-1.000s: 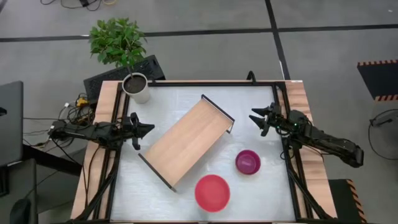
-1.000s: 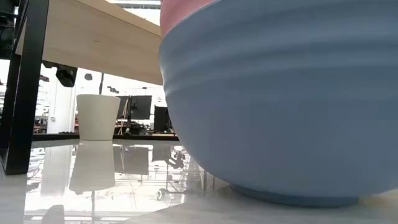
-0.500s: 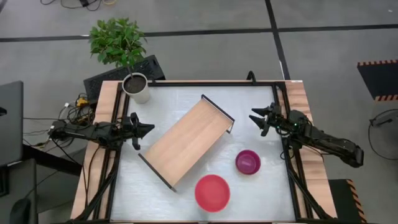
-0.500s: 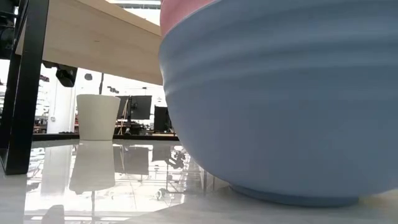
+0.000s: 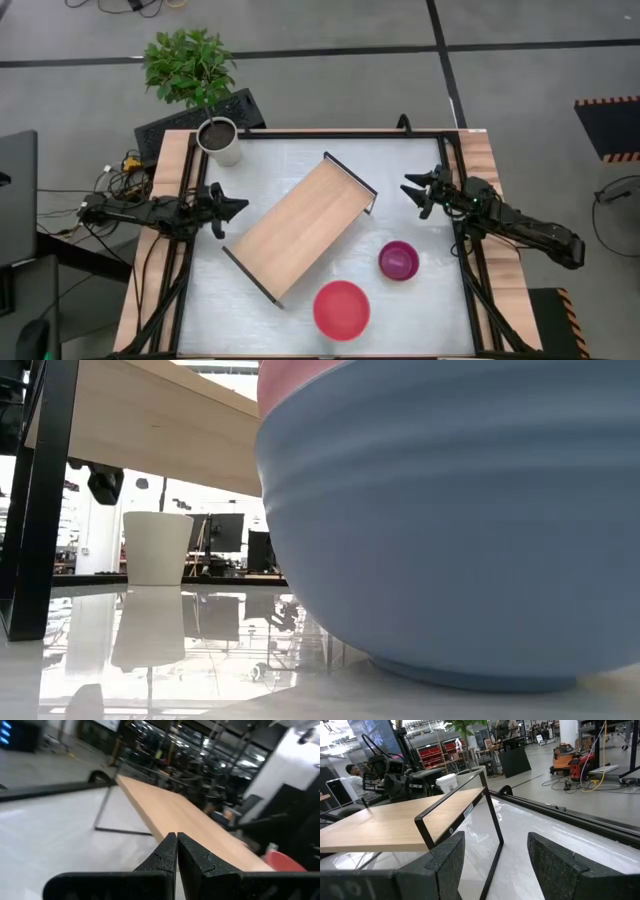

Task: Place and stack bowls onto a shelf
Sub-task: Put the violet bowl onto the shelf

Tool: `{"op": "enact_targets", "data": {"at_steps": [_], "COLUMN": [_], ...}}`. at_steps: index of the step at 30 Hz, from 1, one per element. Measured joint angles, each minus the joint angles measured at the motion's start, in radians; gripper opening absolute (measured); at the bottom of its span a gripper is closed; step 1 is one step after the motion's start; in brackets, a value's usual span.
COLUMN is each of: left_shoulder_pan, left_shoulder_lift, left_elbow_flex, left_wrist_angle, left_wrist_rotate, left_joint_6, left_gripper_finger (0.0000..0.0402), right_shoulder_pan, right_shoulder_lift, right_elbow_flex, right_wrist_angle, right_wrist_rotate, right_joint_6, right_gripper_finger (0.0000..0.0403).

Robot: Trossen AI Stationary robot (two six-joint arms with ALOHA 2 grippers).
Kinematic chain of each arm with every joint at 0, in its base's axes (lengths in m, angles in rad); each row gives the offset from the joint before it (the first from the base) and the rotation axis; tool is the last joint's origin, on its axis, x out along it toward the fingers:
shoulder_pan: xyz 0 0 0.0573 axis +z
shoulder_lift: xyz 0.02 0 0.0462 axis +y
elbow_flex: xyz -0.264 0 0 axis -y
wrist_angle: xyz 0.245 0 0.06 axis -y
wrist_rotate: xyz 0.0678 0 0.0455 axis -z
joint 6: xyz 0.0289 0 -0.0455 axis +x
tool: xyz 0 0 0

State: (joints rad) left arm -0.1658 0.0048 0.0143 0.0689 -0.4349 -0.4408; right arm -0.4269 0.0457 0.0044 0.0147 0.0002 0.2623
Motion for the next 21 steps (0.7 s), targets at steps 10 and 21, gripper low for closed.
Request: {"op": "enact_targets", "data": {"at_steps": [10, 21], "left_shoulder_pan": [0.000, 0.000], "left_shoulder_lift": [0.000, 0.000], "left_elbow_flex": [0.000, 0.000], "left_wrist_angle": [0.014, 0.422], "left_wrist_rotate": [0.003, -0.062], "left_joint_6": [-0.042, -0.228], "left_gripper_finger": [0.0000, 0.0000], "right_shoulder_pan": [0.000, -0.001], "right_shoulder_lift": [0.000, 0.000], "right_elbow_flex": [0.000, 0.000], "right_wrist_angle": [0.000, 0.051], "right_wrist_rotate": [0.000, 0.021], "right_joint_6": [0.000, 0.078], "right_gripper_finger": [0.0242, 0.0242]}}
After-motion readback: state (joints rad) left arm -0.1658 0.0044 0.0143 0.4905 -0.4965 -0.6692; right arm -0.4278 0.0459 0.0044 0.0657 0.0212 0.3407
